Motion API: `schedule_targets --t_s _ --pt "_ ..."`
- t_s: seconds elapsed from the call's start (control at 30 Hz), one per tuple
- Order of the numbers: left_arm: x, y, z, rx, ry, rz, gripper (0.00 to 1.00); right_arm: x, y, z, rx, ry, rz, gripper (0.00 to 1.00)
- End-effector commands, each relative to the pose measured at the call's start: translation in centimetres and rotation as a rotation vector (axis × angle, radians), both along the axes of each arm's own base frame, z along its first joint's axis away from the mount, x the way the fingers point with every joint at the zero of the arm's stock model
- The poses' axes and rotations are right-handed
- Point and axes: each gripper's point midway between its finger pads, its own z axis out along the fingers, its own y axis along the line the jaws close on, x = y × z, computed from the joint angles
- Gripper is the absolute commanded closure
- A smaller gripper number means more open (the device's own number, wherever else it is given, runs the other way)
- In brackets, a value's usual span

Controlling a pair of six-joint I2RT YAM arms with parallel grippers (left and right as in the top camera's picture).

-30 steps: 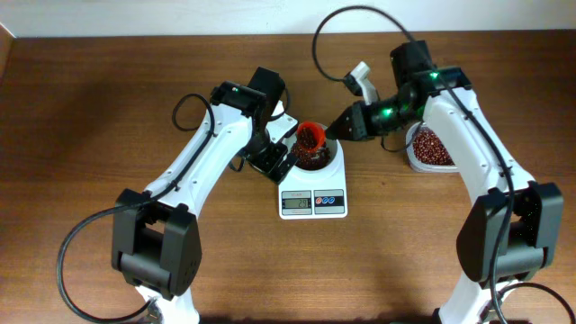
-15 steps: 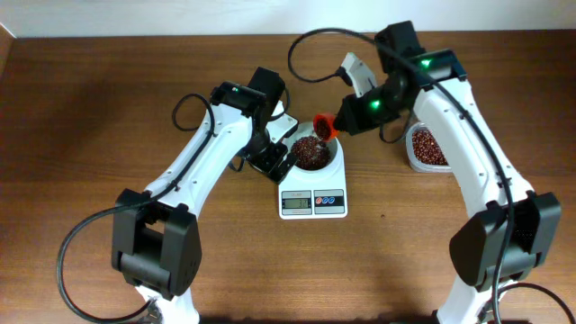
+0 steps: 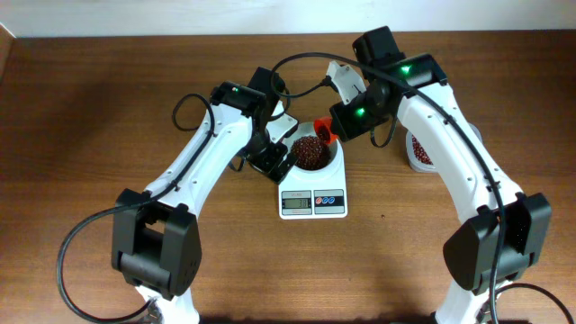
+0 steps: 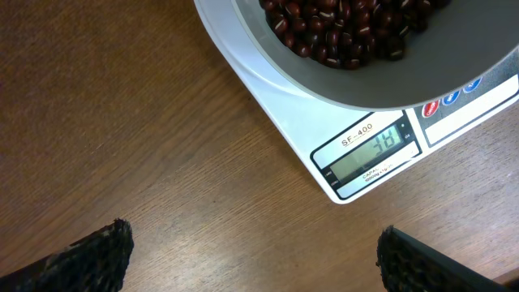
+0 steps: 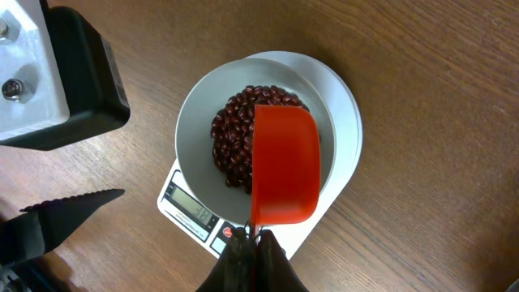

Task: Scoop item into bowl and weigh 50g on scale
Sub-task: 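Tilt scoop with right gripper to pour beans into bowl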

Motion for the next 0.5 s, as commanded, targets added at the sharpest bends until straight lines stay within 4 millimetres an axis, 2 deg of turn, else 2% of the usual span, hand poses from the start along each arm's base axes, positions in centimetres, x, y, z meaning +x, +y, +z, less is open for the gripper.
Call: schedule_targets --t_s 0.0,0.33,0.47 --pt "0.0 -0.2 -0.2 -0.002 0.005 -0.009 0.01 0.5 0.4 1.3 0.026 -0.025 -0.031 0.96" --pt "0.0 -0.2 -0.2 -0.002 0.005 -0.009 0.01 0.4 0.6 1.4 0.039 -0.019 -0.028 0.96" --pt "0.0 -0.2 -0.2 -0.002 0.004 -0.009 0.01 -0.1 1.6 1.8 0.1 0.006 -0.006 0.96"
